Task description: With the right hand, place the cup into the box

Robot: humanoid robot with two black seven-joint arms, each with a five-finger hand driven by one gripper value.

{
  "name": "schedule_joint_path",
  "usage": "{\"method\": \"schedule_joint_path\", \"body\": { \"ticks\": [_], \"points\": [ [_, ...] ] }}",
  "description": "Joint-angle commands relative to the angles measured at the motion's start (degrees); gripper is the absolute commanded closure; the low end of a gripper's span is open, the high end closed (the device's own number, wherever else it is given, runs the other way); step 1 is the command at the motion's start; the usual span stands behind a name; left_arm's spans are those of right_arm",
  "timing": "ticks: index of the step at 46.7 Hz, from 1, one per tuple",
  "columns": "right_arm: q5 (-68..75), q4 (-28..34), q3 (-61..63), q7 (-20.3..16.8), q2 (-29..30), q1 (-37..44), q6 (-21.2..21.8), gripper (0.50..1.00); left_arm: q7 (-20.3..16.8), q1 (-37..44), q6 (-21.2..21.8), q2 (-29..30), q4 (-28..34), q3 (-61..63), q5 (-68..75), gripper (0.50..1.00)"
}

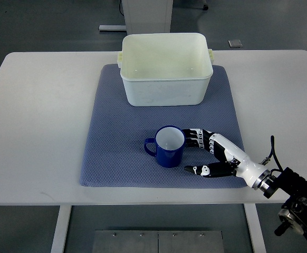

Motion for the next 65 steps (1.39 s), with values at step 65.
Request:
{"method": "schedule_joint_path", "body": {
  "ticks": [65],
  "points": [
    [-2.6, -7.79, -3.9, -3.81, 11.27, 6.39, -3.27, 0.615, -0.01, 0.0, 0.02, 0.0, 0.0, 0.0, -0.02, 0.5]
  ]
}}
